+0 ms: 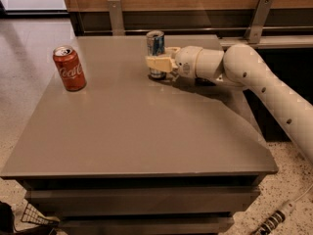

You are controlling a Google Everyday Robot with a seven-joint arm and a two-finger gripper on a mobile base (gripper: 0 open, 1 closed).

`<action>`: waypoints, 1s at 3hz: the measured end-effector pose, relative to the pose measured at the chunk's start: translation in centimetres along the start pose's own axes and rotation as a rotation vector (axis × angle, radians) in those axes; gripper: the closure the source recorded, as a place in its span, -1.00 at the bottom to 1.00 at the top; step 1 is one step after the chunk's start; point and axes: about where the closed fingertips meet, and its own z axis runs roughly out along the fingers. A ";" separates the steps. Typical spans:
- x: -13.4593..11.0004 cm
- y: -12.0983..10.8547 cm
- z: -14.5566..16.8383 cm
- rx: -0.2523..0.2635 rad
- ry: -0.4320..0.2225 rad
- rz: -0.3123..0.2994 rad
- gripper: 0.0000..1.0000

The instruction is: Place redbull can upright

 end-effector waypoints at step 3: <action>-0.1 0.2 0.3 -0.005 0.000 0.000 -0.98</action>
Offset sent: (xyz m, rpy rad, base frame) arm 0.0000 0.0001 0.0005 0.0000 0.0000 0.0002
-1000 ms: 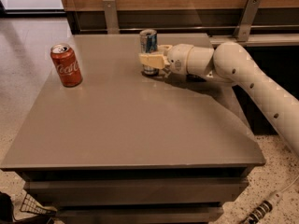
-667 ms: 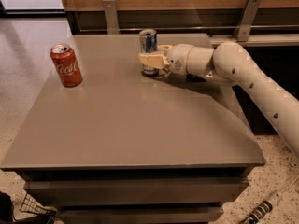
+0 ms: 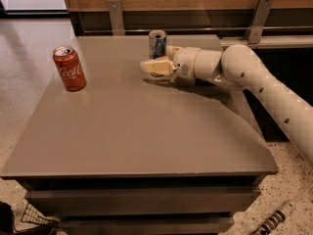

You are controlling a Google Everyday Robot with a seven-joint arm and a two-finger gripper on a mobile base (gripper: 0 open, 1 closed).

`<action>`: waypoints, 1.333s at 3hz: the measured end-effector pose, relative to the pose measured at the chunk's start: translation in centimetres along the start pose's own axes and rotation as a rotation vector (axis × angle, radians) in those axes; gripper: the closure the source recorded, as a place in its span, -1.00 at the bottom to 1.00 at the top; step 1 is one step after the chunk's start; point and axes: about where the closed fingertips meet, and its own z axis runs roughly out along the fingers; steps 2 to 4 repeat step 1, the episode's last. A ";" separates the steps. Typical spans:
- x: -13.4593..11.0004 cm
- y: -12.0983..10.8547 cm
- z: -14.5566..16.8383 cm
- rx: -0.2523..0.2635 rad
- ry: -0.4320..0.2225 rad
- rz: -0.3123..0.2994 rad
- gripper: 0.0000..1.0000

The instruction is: Place redbull can upright

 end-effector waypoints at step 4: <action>0.0 0.1 0.1 -0.002 0.000 0.000 -1.00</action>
Offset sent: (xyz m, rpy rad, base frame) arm 0.0000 0.0000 0.0000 0.0000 0.0000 0.0000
